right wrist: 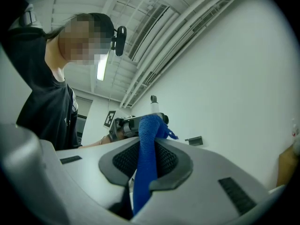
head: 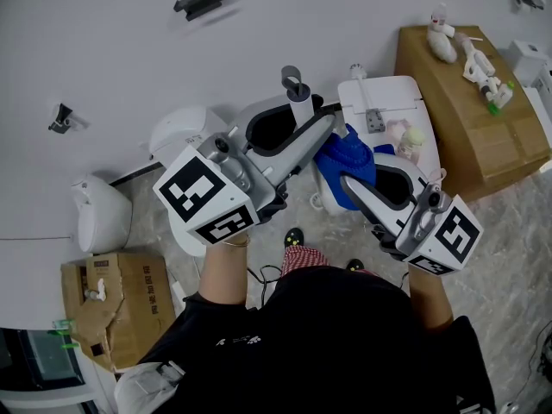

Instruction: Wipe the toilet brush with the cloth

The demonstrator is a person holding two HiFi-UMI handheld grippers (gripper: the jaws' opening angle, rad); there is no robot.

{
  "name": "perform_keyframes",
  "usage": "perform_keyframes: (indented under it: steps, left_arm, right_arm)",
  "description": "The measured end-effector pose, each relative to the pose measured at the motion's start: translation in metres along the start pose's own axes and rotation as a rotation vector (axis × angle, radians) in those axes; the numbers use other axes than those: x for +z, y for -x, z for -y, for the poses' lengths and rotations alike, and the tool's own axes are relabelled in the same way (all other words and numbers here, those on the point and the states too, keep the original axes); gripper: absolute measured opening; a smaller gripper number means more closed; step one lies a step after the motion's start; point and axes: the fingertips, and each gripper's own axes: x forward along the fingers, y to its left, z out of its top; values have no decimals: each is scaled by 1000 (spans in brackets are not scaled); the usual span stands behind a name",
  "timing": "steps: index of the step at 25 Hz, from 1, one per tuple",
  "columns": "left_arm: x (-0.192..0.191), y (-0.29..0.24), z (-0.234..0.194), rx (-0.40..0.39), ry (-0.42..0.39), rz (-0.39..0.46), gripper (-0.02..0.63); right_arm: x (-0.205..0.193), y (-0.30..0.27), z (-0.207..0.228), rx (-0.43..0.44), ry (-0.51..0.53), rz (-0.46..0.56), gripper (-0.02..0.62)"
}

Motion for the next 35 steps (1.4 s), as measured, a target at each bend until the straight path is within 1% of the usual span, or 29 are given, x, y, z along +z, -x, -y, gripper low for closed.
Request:
perform_keyframes:
  steps: [3, 9, 11, 12, 16, 18, 23, 29, 35]
  left_arm:
    - [0, -1, -1, 10, -9, -5, 91]
    - [2, 0, 1, 11, -8, 6, 91]
    - [3, 0, 2, 7, -6, 11, 91]
    - [4, 0, 3, 5, -5, 14, 91]
    - [7, 0, 3, 21, -8, 26, 91]
    - [7, -2, 3, 32, -19, 24, 91]
    - [5, -1, 5, 37, -39, 13, 91]
    - [9, -2, 6, 23, -19, 26, 91]
    - [9, -1, 8, 13, -16, 24, 91]
  right_arm:
    - [1, -3, -6, 17, -12, 11, 63]
    - [-8, -21, -26, 84, -20, -8, 63]
    - [-9, -29, -30, 93, -19, -14, 63]
    - [-9, -32, -29, 81, -23, -16, 63]
    - [-7, -36, -14, -16, -62, -15, 63]
    - [-7, -36, -10, -35, -71, -13, 63]
    - [-12, -37, -7, -62, -93, -15, 63]
    - [-16, -35, -5, -82, -94, -31, 63]
    - [-19, -34, -5, -90, -95, -39, 63]
